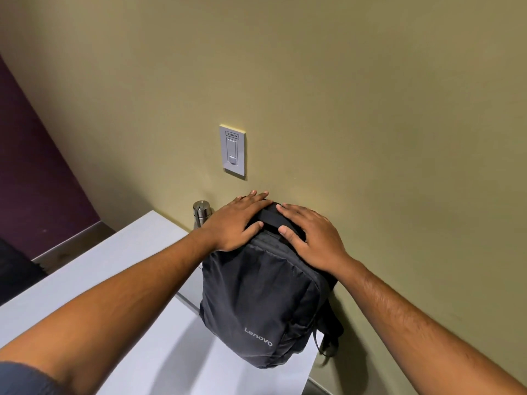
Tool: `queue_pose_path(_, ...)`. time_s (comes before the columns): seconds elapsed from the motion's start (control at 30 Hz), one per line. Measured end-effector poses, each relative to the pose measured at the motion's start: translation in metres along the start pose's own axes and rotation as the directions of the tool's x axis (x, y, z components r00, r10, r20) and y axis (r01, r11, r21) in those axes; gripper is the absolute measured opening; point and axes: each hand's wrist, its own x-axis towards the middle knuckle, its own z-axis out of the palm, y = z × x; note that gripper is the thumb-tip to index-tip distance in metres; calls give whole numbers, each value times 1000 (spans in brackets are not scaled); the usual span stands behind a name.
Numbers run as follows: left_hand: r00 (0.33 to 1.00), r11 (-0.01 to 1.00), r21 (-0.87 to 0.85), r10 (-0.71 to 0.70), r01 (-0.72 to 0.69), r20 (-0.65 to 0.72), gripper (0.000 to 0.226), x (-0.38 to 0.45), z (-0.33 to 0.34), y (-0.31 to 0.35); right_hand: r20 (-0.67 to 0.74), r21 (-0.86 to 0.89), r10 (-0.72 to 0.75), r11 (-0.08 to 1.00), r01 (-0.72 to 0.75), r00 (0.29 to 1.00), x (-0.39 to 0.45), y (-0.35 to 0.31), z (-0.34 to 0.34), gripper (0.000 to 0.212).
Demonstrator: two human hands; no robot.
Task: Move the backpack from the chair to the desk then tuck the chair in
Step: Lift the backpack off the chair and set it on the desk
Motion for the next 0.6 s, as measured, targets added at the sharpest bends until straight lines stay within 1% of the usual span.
queue_pose_path(0.07, 995, 999, 4, -47, 48, -94, 58, -13, 6, 1, -35, 5, 3, 1000, -2, 999, -3, -11, 0, 53)
queue_pose_path(0.1, 983, 996, -6, -86, 86, -162, 58, -21, 11, 1, -54, -18, -11, 1000, 10, 998, -5, -18, 1, 53)
queue_pose_path(0.13, 960, 990, -35, -141, 137, -242, 58, -29, 19, 1, -67, -47, -33, 998, 30, 997, -8, -24, 2, 52)
queue_pose_path(0.2, 872, 952, -171, -302, 255, -385, 58, -48, 39, 3, -71, -109, -74, 992, 66, 995, -14, -38, 6, 51)
queue_pose_path(0.23, 820, 911, -267, -402, 313, -409, 59, -59, 53, 4, -57, -142, -87, 987, 78, 995, -17, -44, 9, 51)
queue_pose_path(0.27, 770, 857, -362, -499, 368, -398, 63, -71, 68, 8, -34, -175, -94, 981, 87, 995, -20, -49, 12, 52)
queue_pose_path(0.33, 676, 710, -514, -674, 481, -297, 75, -93, 103, 15, 23, -251, -98, 963, 100, 995, -26, -53, 18, 57)
queue_pose_path(0.37, 615, 607, -579, -758, 544, -217, 81, -101, 121, 20, 47, -294, -99, 950, 108, 994, -28, -54, 21, 60)
queue_pose_path(0.4, 528, 472, -645, -841, 601, -123, 89, -108, 138, 23, 64, -328, -102, 937, 118, 993, -29, -54, 23, 62)
queue_pose_path(0.43, 409, 294, -706, -913, 644, -7, 93, -113, 156, 27, 69, -347, -107, 930, 124, 992, -31, -53, 24, 63)
queue_pose_path(0.47, 263, 75, -744, -955, 663, 139, 92, -117, 172, 33, 66, -348, -109, 929, 126, 992, -32, -52, 24, 63)
queue_pose_path(0.5, 125, -160, -749, -943, 643, 309, 92, -120, 186, 40, 62, -339, -109, 932, 124, 992, -33, -50, 24, 62)
queue_pose_path(0.53, 39, -369, -728, -878, 578, 477, 96, -121, 196, 48, 57, -332, -111, 935, 123, 992, -33, -48, 25, 61)
queue_pose_path(0.57, 17, -526, -702, -795, 480, 606, 104, -121, 204, 57, 53, -328, -114, 936, 125, 992, -33, -47, 25, 61)
queue_pose_path(0.6, 21, -629, -675, -726, 386, 688, 113, -119, 209, 66, 48, -325, -116, 937, 125, 992, -33, -45, 26, 60)
